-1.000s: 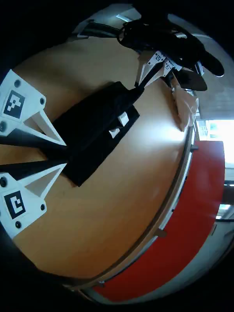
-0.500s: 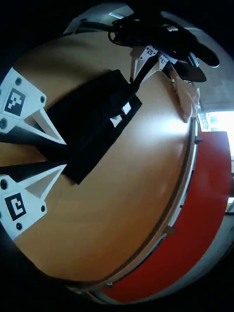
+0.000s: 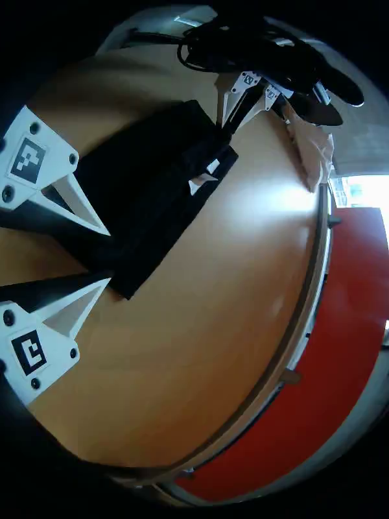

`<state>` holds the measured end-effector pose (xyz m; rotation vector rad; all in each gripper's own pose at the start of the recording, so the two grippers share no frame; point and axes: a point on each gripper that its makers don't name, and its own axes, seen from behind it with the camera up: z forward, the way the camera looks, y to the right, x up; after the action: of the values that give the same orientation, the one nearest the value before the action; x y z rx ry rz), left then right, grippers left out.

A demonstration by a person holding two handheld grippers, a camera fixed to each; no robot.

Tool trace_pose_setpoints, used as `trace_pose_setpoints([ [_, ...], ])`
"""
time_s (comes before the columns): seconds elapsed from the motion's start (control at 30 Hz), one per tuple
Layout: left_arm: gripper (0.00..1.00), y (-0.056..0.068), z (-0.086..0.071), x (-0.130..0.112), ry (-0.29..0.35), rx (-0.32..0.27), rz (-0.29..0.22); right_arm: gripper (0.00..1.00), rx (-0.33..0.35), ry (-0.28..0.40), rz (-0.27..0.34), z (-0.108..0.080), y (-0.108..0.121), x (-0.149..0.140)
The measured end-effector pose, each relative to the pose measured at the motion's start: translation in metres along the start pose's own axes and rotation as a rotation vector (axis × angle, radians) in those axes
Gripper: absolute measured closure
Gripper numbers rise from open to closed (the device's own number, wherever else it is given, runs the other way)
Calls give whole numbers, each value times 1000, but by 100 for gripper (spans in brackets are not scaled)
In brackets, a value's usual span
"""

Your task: Fold towel

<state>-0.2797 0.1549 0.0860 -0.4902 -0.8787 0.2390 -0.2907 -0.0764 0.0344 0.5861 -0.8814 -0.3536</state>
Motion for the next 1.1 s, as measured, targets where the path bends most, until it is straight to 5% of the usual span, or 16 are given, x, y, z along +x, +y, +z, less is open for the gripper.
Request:
trace_pose_setpoints([
  [0.17, 58, -7, 2, 5, 5, 20, 22, 64, -13, -1, 9, 2, 5, 2],
  [0.37, 36, -11, 1, 10, 7, 23, 14, 62, -25, -3, 17, 2, 10, 4],
  [0.5, 36, -14, -1, 11, 10, 28, 6, 50, -34, 1, 17, 1, 13, 5],
  [0.63, 1, -15, -1, 12, 15, 35, 3, 33, -48, 6, 17, 0, 16, 5],
  [0.93, 1, -19, -7, 15, 31, 52, -5, 2, -63, 23, 16, -2, 18, 5],
  [1.1, 1, -15, -13, 13, 37, 44, -14, 0, -61, 37, 27, -8, 15, 4],
])
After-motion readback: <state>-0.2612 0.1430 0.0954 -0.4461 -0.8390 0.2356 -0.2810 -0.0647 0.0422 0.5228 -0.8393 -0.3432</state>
